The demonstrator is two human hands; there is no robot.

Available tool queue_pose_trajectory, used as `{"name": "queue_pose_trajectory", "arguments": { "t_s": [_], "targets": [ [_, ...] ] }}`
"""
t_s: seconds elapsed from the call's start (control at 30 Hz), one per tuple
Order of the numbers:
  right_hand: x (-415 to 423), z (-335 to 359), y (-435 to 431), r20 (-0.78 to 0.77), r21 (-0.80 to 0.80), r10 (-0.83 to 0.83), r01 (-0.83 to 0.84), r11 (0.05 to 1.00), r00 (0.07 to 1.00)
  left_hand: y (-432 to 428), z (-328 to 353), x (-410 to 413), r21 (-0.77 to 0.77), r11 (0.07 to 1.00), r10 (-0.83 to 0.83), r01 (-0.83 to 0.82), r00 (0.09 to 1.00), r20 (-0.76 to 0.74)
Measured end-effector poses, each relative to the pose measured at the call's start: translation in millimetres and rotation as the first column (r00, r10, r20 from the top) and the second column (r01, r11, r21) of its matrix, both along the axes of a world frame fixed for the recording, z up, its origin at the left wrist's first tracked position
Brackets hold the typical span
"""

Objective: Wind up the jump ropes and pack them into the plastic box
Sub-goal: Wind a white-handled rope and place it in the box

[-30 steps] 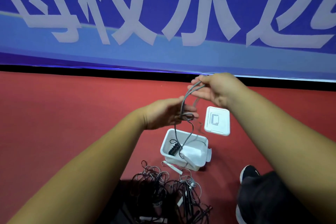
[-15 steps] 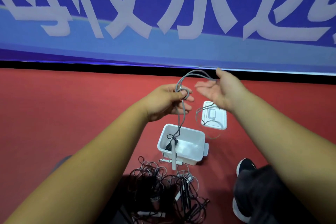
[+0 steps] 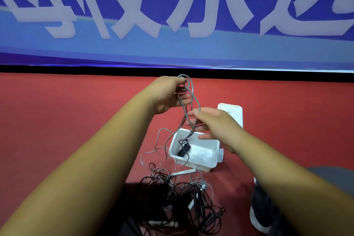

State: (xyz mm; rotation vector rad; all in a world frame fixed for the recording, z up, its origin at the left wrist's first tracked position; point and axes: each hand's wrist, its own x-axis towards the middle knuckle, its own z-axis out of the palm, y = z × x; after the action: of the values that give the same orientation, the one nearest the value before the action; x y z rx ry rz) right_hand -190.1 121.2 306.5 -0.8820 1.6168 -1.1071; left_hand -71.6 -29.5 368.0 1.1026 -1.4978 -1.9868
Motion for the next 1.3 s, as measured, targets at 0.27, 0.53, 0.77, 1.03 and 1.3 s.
{"name": "queue_pose_trajectory", "arguments": {
  "t_s": [0.27, 0.53, 0.77, 1.03, 1.3],
  "targets": [
    [-15, -7, -8, 0.025, -0.144, -0.221, 0.222, 0.964, 0.975, -14, -24, 25, -0.223, 0.973, 0.000, 0.054, 0.972, 0.237],
    [-32, -11, -21, 0.393, -0.158, -0.444, 0.535, 0.830, 0.805, -17, -41, 31, -0.419, 0.906, 0.079, 0.069, 0.942, 0.326],
    [-46, -16, -19, 0.305, -0.117, -0.432, 0.484, 0.867, 0.849, -21, -56, 27, -0.337, 0.942, 0.084, 0.001, 0.968, 0.237],
    [-33, -17, -21, -0.015, -0.104, -0.219, 0.216, 0.971, 0.976, -21, -59, 33, -0.364, 0.929, 0.011, 0.066, 0.978, 0.207],
    [-16, -30, -17, -0.134, -0.034, -0.216, 0.214, 0.976, 0.967, -10, -60, 22, -0.234, 0.965, 0.144, -0.117, 0.984, 0.103]
  ]
}}
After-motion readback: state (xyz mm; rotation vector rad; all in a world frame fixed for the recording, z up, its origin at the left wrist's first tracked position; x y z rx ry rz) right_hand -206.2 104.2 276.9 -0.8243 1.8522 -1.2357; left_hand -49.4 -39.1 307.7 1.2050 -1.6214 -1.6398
